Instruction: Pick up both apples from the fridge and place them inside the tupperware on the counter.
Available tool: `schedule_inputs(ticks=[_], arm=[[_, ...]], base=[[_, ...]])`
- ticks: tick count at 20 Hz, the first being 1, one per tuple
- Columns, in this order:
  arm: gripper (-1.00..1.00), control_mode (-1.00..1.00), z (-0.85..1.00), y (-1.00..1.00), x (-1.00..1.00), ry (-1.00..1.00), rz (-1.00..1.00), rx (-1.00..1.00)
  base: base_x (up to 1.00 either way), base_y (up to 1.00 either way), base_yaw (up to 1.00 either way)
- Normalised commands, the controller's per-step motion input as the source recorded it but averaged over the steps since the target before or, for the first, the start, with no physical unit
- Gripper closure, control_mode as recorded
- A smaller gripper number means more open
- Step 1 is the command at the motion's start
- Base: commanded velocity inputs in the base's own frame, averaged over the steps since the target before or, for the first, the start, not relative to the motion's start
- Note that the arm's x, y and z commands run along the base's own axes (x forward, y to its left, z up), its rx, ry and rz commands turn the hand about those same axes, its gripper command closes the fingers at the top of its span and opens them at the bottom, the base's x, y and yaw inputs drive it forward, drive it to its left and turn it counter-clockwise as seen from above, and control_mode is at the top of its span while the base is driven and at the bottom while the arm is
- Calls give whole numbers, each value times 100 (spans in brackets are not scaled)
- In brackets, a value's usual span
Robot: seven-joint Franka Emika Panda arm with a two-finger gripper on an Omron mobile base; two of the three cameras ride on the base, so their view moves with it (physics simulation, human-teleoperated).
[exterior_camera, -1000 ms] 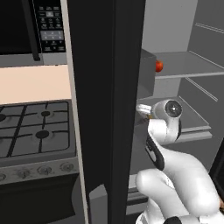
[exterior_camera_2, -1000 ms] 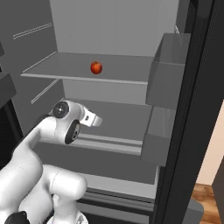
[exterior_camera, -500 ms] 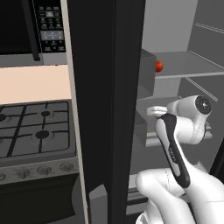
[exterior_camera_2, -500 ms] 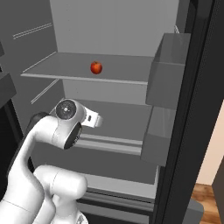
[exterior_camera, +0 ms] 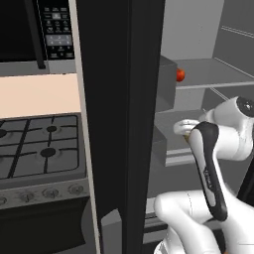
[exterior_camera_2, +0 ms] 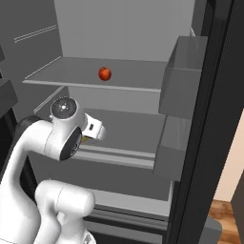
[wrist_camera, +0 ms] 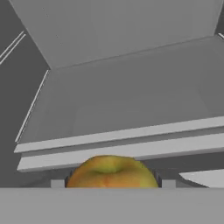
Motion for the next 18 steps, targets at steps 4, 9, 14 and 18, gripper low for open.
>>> schedule_inputs(ticks=[4, 9, 14, 18], arm=[[100, -100, 54, 0, -45, 36, 0, -2], [100, -100, 41, 0, -52, 27, 0, 0], [100, -100, 10, 0, -66, 2, 0, 0], [100, -100, 1, 0, -67, 0, 0, 0]], base=[[0, 0, 0], [0, 0, 0], [0, 0, 0], [0, 0, 0]])
